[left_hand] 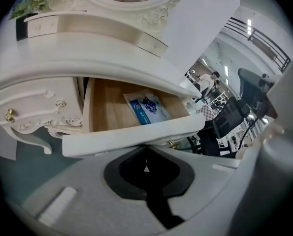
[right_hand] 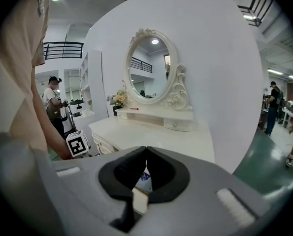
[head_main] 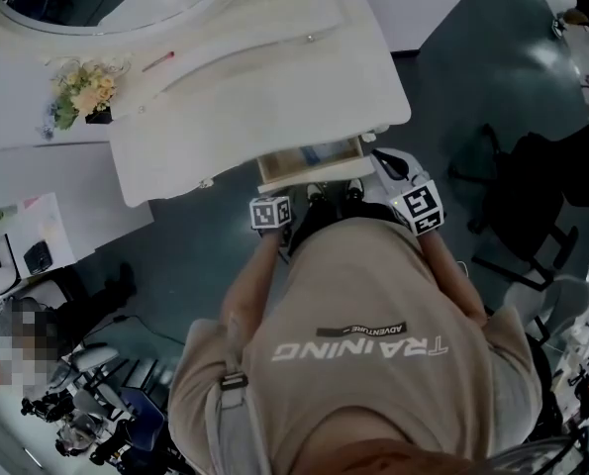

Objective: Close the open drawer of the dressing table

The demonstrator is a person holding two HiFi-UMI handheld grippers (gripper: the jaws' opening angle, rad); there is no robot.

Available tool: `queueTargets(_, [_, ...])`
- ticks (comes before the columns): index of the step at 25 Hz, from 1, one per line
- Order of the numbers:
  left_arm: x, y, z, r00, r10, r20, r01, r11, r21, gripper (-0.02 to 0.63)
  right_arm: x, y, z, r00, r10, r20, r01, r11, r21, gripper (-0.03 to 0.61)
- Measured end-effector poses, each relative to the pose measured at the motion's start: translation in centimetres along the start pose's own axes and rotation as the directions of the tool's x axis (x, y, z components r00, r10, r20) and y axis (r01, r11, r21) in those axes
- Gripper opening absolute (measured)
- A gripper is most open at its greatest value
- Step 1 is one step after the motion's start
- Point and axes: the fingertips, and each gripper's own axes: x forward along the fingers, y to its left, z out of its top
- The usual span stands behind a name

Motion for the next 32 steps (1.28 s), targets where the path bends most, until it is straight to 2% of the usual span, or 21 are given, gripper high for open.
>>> queueTargets(5, [0.2, 0.7, 2.0, 1.000, -0.014, -0.008, 0.013, 1.000, -0.026, 0.008, 0.3, -0.4, 0.6, 1.000, -0.022, 0.007, 0.022, 1.000, 0.012, 0.005])
queueTargets(19, [0.7, 2.7, 8.2, 1.000, -0.010, 0.019, 0.009, 0.998, 0.066, 0.008, 3.0, -1.1, 2.5, 0.998, -0.058, 0.020, 0.058, 0.998, 0.023, 0.005])
queueTargets(27, [0.9, 3.7, 10.5, 0.997, 0.005, 0.082, -0.011, 0.997, 0.078, 0.008, 4.0, -1.2, 3.2, 0.998, -0.063, 0.022, 0.063, 0.998, 0.010, 0.005])
queueTargets(32, [0.9, 4.5, 11.1, 0.991, 0.032, 0.129, -0.038, 0.998, 0.044, 0.008, 3.8, -0.7, 3.3, 0.998, -0.059, 0.034, 0.059, 0.998, -0.013, 0.005])
